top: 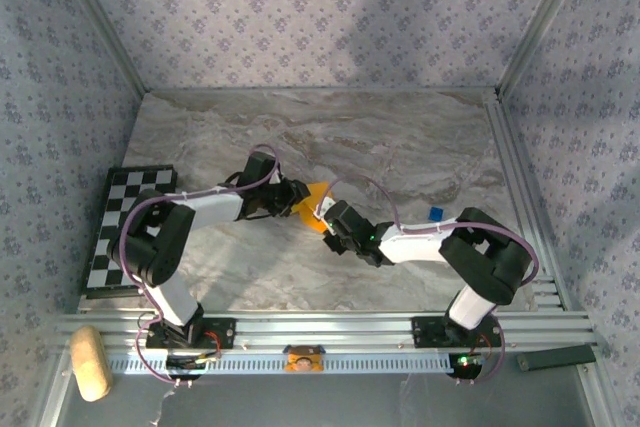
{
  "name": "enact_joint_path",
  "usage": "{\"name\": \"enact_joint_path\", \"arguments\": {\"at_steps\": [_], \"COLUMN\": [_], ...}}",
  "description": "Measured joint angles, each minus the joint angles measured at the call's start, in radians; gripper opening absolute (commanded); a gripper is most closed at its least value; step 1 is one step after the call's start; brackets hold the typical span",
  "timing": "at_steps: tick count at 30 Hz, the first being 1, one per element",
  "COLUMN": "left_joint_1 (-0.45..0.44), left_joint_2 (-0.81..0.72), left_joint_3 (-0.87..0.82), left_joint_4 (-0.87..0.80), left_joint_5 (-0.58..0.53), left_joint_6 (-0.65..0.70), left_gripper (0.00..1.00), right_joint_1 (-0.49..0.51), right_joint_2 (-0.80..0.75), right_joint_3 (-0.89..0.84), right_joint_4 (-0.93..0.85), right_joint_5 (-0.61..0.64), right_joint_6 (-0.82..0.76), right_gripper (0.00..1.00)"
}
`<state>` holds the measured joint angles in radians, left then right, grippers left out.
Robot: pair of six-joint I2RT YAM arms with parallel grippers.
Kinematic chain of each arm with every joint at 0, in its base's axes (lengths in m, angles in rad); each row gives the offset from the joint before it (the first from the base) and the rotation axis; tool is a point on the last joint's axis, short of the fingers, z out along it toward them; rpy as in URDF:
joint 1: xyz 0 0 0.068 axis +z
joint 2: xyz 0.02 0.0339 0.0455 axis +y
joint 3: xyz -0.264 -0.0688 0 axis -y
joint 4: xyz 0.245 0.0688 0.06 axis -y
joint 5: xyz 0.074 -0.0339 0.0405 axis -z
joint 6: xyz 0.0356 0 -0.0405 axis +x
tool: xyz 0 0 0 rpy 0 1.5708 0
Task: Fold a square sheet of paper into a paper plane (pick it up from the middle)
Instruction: Fourth fold the wing at the center of the table.
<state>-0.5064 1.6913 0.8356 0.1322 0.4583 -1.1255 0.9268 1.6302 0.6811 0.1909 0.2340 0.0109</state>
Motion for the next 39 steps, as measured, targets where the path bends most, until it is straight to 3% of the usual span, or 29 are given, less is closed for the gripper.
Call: {"name": "enact_joint_path", "arguments": {"at_steps": [5, 13, 19, 30, 39], "left_joint_1": [0.024, 0.024, 0.024, 0.009, 0.004], "left_joint_2": [0.036, 0.072, 0.072, 0.054, 0.018], "left_joint_3": [0.047, 0.106, 0.119, 0.043, 0.039], "left_joint_4": [-0.029, -0.11, -0.173, -0.126, -0.103], "left_joint_5": [0.016, 0.035, 0.026, -0.004, -0.007], "left_joint_6": [0.016, 0.05, 0.051, -0.08, -0.1], "left_gripper": [0.31, 0.09, 0.01, 0.0, 0.0], "right_joint_1": [-0.003, -0.006, -0.013, -0.01, -0.002], "right_joint_2": [0.0, -0.002, -0.028, -0.06, -0.059], "right_joint_3": [0.0, -0.006, -0.026, -0.029, -0.029], "right_joint_4": [0.0, 0.0, 0.0, -0.035, -0.048], "right_joint_5": [-0.011, -0.023, -0.027, -0.029, -0.013], "right_joint_6": [0.0, 0.004, 0.005, 0.004, 0.003], "right_gripper": [0.21, 0.23, 0.26, 0.29, 0.27]}}
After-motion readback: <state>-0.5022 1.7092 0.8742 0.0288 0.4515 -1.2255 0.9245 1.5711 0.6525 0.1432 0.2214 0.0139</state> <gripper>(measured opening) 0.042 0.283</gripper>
